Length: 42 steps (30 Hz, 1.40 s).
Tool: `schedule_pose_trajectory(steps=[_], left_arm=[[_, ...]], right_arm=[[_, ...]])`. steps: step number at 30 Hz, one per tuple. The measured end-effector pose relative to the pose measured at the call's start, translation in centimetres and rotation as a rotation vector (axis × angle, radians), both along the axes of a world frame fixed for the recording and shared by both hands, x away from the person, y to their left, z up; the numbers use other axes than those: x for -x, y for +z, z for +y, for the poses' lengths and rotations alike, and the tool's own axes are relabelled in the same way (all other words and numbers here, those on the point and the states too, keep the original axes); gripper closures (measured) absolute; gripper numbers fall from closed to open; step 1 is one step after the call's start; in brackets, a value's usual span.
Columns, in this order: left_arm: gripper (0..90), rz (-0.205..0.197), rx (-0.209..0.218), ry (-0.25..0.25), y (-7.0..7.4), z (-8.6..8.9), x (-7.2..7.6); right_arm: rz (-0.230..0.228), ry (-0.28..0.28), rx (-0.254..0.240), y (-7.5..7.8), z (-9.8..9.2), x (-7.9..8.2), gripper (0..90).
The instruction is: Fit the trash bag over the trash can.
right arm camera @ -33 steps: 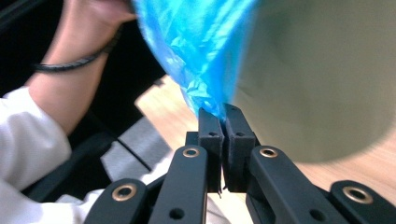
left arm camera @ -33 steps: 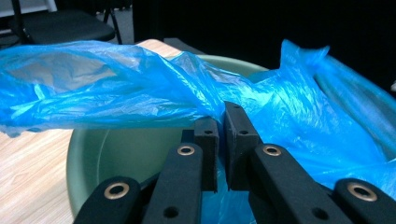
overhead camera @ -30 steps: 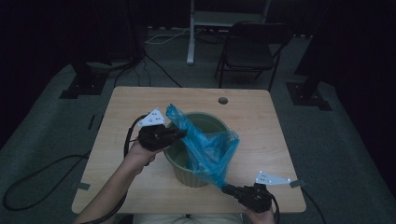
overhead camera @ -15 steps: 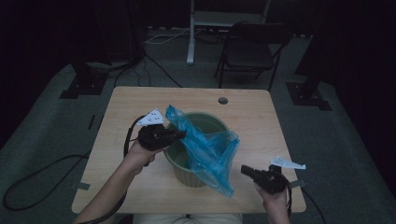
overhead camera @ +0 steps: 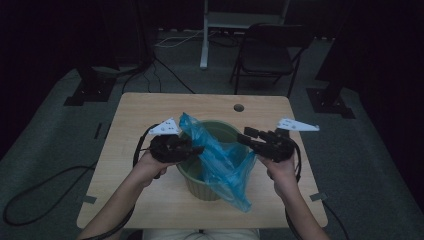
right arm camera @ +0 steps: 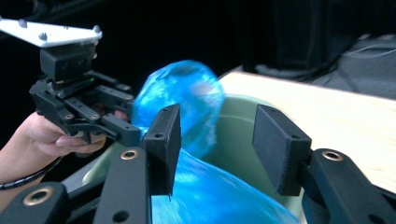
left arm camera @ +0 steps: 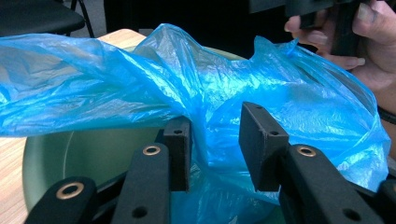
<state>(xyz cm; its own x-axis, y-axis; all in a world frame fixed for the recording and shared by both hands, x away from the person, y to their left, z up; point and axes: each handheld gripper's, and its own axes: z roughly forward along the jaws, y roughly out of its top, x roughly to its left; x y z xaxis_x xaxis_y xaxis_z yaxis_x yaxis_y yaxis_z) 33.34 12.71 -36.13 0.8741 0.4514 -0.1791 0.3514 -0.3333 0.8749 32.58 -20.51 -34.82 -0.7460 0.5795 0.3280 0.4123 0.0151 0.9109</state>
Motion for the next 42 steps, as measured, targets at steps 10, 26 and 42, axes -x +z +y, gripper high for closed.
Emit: schedule_pose_trajectory(steps=[10,26,42], left_arm=[[72.4,0.0,-0.003,0.02,-0.2,-0.3,-0.1],[87.4,-0.037,-0.028,0.044,0.4,-0.1,0.5],[90.0,-0.006,-0.011,0.04,0.2,1.8,0.7]], right_arm=[[0.102,0.173,0.112,-0.8,3.6,-1.5,50.7],[0.054,0.174,0.148,-0.7,1.7,-0.6,90.0],[0.051,0.058,0.062,-0.3,-2.8,-0.3,90.0]])
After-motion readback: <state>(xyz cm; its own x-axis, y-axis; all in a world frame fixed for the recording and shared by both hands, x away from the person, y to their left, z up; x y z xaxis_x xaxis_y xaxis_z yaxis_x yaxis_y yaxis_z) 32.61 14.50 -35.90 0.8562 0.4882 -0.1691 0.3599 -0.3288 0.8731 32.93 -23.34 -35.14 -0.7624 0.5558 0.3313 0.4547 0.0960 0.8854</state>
